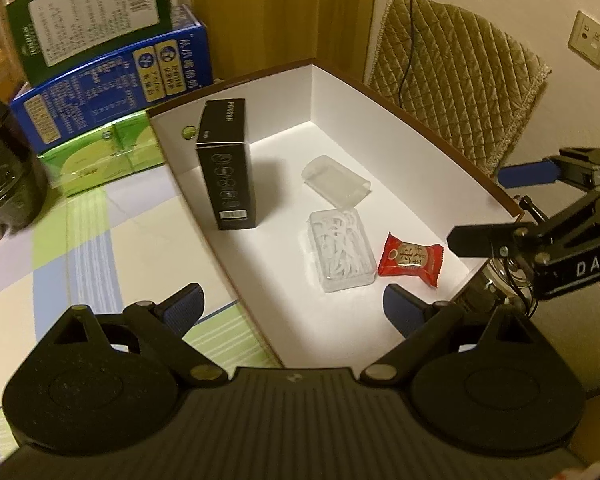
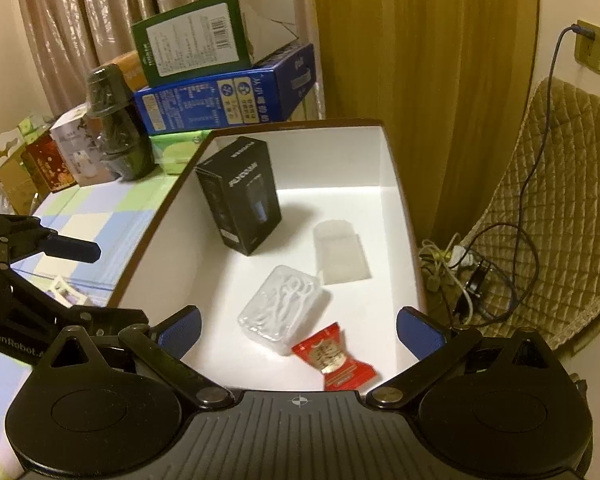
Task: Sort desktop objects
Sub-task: 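Move both tools back toward the remaining items on the table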
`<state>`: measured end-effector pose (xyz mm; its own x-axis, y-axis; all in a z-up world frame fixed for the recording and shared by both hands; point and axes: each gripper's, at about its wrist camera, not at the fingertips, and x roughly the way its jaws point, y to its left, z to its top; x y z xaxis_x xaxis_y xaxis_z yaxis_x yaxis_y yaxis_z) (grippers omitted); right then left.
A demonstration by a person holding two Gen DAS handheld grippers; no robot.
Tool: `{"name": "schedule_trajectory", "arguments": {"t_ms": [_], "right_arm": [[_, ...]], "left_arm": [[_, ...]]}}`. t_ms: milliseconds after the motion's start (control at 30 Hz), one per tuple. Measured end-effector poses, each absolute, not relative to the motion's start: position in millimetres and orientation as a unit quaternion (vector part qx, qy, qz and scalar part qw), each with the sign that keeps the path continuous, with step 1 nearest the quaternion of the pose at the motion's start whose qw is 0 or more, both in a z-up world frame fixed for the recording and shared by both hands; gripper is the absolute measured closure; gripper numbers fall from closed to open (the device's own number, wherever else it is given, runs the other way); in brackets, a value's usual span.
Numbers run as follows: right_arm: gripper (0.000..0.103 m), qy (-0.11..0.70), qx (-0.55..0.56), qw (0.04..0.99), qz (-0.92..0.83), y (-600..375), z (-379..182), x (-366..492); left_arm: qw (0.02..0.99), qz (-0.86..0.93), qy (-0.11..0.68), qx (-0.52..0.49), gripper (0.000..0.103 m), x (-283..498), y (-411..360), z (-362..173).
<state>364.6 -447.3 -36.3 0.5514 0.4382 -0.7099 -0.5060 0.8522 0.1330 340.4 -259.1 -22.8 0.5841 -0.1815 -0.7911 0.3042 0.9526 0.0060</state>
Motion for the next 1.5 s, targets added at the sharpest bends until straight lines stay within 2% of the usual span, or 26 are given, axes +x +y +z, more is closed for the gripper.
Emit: {"name": "schedule_trajectory", "arguments": {"t_ms": [700,1500], "right_arm": [[0.002,0.381,-0.022,0.886,0.264,-422,-21,296],[0.002,0.433,-0.008,0.851,0.296,-349,-50,214]], "left_arm": [[0.906,-0.113,0.405,0.045,0.008,256,-198,6],[0.899,-0.081,0.43,0.025,0.009,173,-116,-4]]}}
